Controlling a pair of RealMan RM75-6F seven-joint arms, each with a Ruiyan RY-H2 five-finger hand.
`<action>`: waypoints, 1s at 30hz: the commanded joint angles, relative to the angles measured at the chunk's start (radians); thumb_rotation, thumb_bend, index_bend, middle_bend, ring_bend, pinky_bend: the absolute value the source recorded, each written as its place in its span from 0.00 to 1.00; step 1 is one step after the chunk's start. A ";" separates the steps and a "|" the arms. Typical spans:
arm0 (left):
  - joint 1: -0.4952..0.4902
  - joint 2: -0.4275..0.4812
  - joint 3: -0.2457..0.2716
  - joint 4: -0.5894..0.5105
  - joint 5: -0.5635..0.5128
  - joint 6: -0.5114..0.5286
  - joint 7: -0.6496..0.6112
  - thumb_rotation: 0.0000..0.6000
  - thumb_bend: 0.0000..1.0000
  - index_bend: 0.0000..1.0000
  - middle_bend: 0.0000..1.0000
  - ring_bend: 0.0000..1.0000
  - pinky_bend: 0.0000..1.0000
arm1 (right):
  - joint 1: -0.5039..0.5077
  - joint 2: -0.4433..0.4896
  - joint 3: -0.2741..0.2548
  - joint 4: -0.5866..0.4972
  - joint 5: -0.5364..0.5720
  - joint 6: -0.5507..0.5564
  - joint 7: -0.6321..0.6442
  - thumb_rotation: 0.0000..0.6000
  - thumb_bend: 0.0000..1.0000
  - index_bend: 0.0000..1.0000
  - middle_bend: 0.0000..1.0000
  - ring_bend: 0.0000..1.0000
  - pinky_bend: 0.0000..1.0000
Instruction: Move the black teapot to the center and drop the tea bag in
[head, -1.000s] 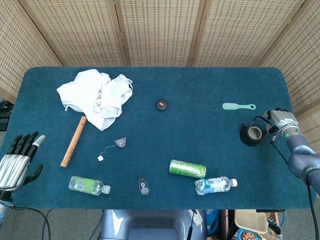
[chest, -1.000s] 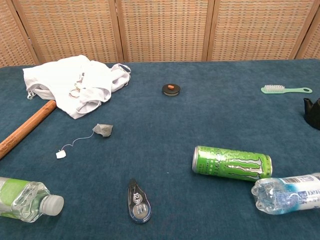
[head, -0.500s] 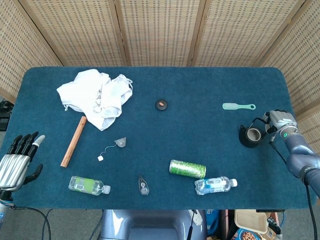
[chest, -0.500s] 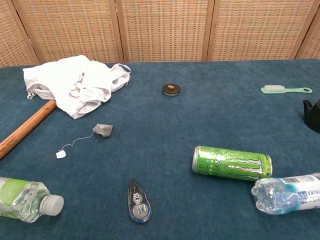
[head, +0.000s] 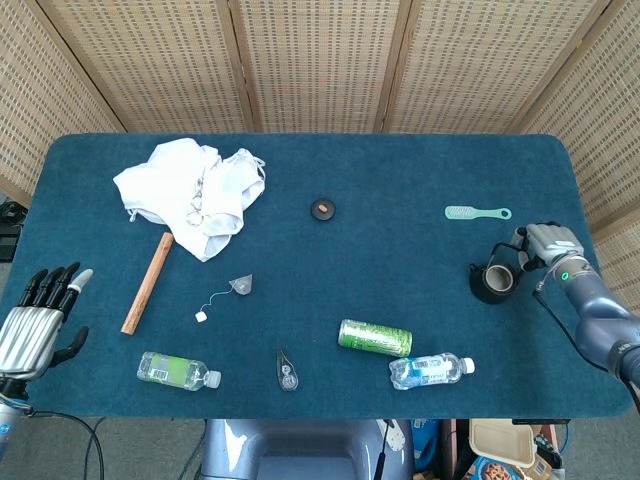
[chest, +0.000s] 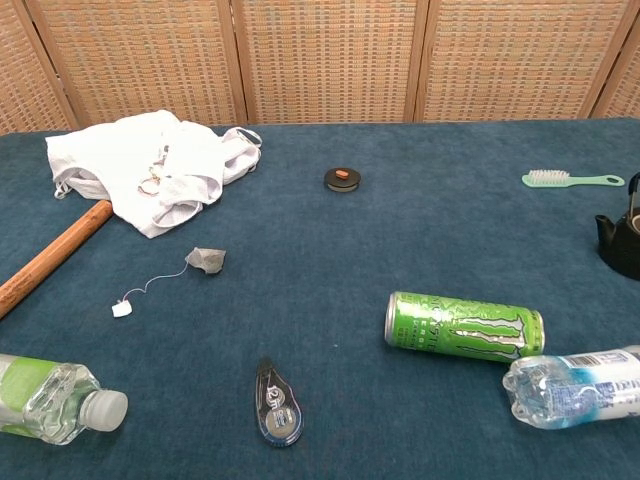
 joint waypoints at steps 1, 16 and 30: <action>-0.001 -0.001 0.000 0.001 0.000 -0.001 -0.001 1.00 0.43 0.00 0.00 0.00 0.00 | -0.005 0.045 -0.006 -0.077 -0.003 0.043 -0.022 1.00 0.75 0.39 0.51 0.19 0.11; -0.003 -0.001 0.000 0.006 -0.003 -0.003 -0.006 1.00 0.43 0.00 0.00 0.00 0.00 | -0.048 0.233 -0.038 -0.441 0.004 0.240 -0.143 0.99 0.75 0.39 0.52 0.20 0.11; 0.000 0.002 0.004 0.005 0.010 0.006 -0.014 1.00 0.43 0.00 0.00 0.00 0.00 | -0.089 0.305 -0.077 -0.618 -0.031 0.335 -0.222 0.85 0.70 0.39 0.46 0.20 0.11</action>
